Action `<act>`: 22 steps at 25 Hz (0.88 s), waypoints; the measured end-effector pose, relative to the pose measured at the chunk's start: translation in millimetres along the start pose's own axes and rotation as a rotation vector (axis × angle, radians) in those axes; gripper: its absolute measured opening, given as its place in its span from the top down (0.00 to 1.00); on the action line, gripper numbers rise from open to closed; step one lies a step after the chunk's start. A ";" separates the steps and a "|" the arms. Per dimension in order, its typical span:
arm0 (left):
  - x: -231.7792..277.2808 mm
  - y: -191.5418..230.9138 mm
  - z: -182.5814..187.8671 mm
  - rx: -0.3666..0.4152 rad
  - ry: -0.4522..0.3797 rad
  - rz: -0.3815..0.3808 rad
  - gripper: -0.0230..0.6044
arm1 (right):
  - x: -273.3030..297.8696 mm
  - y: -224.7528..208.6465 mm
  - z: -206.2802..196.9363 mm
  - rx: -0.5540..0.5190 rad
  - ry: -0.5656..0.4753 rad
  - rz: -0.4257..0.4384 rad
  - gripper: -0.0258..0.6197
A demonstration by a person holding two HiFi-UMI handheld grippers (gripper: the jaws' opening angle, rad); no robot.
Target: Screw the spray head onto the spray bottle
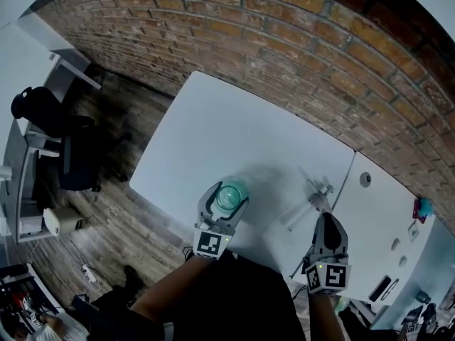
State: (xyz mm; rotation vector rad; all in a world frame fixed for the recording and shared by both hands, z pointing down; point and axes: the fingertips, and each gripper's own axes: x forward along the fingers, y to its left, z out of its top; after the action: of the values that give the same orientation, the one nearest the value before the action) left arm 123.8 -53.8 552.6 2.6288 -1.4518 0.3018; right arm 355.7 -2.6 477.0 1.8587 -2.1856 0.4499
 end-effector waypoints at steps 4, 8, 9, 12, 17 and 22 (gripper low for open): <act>1.9 -0.9 -0.3 -0.001 0.004 -0.024 0.45 | 10.5 -14.4 -10.7 0.041 0.028 -0.029 0.93; 0.8 -2.0 0.3 0.007 0.007 -0.060 0.45 | 16.8 -19.2 -17.9 0.025 0.037 -0.048 0.88; 0.5 -2.4 0.5 0.008 0.007 -0.068 0.45 | 18.2 -21.0 -20.4 0.031 0.042 -0.057 0.87; 0.5 -2.3 1.1 0.007 0.008 -0.082 0.45 | 23.1 -27.5 -27.1 0.051 0.059 -0.091 0.86; 2.5 -1.3 3.0 0.002 0.002 -0.098 0.45 | 33.7 -38.2 -38.5 0.057 0.086 -0.116 0.86; 2.5 -2.0 1.7 0.003 0.006 -0.104 0.45 | 39.5 -55.8 -61.9 0.143 0.151 -0.162 0.85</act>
State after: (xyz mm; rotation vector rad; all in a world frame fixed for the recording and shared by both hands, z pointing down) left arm 126.9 -55.2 551.6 2.6915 -1.3082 0.3009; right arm 403.1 -23.3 553.4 1.9844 -1.9341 0.7051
